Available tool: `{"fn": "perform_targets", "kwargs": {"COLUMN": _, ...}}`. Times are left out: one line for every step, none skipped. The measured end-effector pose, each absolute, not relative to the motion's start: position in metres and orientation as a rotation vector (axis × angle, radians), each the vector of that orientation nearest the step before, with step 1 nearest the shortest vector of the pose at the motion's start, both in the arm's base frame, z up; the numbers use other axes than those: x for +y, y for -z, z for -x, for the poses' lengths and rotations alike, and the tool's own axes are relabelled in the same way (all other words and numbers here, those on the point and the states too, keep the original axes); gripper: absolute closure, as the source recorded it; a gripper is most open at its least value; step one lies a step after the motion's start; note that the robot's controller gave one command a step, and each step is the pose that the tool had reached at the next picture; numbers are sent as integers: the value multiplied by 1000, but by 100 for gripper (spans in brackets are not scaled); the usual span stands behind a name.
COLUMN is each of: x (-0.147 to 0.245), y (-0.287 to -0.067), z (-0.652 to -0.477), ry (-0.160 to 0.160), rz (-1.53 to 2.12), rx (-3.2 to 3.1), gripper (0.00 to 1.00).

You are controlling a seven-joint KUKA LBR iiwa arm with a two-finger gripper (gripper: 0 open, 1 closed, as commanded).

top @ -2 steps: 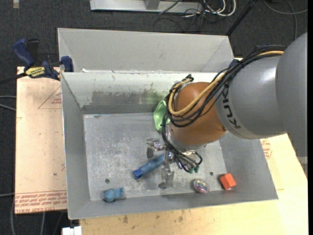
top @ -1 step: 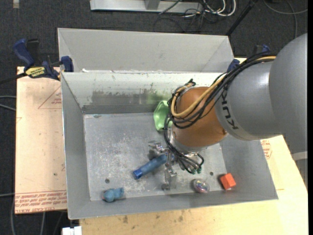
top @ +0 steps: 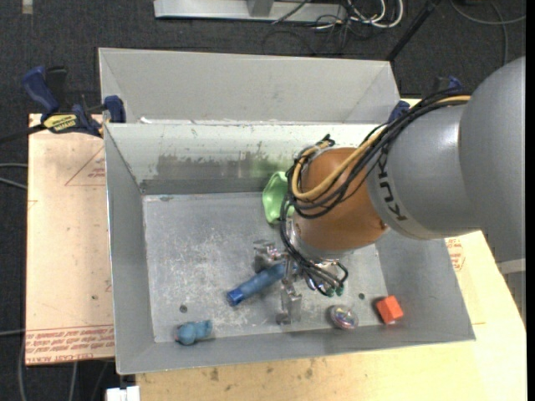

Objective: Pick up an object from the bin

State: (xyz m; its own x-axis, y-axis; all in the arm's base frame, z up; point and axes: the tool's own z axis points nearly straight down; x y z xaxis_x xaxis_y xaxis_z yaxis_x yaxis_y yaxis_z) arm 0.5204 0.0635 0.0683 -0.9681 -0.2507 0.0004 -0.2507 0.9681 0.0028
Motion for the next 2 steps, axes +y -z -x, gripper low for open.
{"fn": "perform_targets", "kwargs": {"x": 63, "y": -69, "z": -521, "ry": 4, "rz": -397, "rx": -3117, "gripper": 100}}
{"fn": "perform_targets", "kwargs": {"x": 64, "y": -167, "z": -523, "ry": 1, "rz": -395, "rx": -3126, "gripper": 100}}
